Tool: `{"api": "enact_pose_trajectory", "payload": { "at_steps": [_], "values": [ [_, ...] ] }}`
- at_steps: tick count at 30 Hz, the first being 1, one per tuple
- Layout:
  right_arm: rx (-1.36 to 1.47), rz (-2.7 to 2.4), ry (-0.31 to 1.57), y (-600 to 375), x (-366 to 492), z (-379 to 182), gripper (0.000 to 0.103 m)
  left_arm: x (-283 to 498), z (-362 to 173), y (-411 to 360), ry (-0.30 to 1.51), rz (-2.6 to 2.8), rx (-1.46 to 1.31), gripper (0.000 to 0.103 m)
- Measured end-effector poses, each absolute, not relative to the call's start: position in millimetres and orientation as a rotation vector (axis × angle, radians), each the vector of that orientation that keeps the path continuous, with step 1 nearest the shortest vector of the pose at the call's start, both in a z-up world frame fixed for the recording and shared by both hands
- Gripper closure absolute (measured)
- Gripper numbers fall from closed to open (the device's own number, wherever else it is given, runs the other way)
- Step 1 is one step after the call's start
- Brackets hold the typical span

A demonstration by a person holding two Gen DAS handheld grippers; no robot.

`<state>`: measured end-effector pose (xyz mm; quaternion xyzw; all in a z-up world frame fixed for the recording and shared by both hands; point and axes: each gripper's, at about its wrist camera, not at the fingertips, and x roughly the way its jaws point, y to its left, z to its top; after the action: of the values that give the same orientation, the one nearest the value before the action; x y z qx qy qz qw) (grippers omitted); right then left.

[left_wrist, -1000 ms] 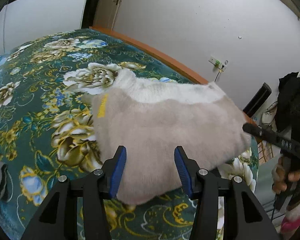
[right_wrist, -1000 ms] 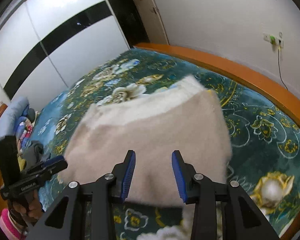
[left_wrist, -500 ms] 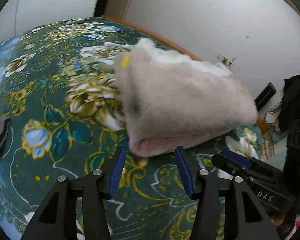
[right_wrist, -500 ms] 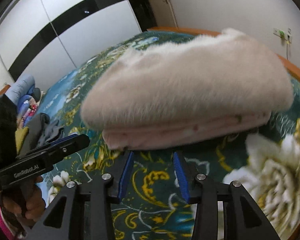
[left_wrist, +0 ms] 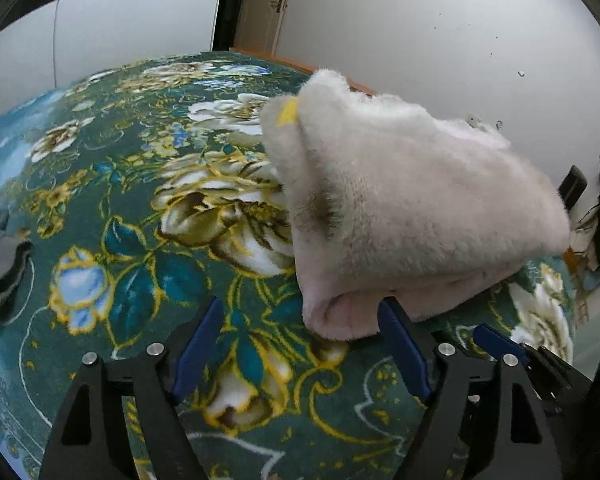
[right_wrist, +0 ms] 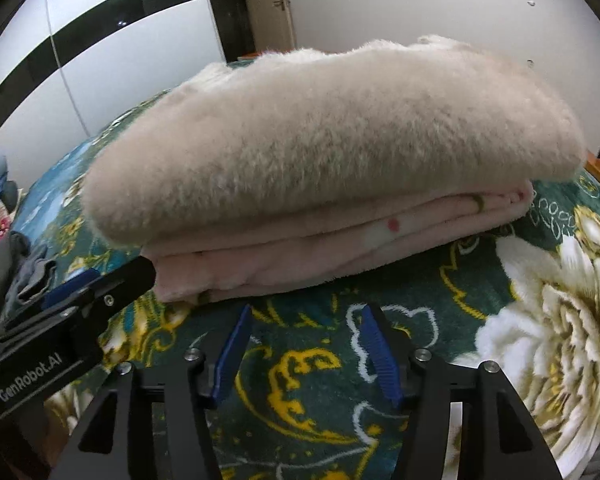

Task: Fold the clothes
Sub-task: 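Lower the folded sweater onto the pink garment and open both grippers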

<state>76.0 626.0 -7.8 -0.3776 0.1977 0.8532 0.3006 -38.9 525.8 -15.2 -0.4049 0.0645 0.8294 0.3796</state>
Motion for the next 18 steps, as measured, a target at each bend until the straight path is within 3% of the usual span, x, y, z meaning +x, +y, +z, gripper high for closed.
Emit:
{"api": "enact_pose_trajectory", "payload": {
  "at_steps": [6,9,11,18],
  "values": [
    [-0.931,2.250,0.472,621.9,74.7,-8.1,0.039,-39.4,-22.1,527.8,0.181,2.205,-0.972,0.021],
    [-0.893,2.244,0.445,619.2,75.2,-8.9,0.035,-38.9,-23.6,526.8,0.183,2.235,-0.925,0.013],
    [-0.872,2.244,0.428,617.4,75.4,-10.3,0.028,-39.1,-24.5,528.0,0.186,2.229,-0.918,0.013],
    [-0.864,2.215,0.423,621.3,84.8,-19.9,0.020,-33.4,-27.8,535.1,0.226,2.235,-0.904,0.012]
  ]
}}
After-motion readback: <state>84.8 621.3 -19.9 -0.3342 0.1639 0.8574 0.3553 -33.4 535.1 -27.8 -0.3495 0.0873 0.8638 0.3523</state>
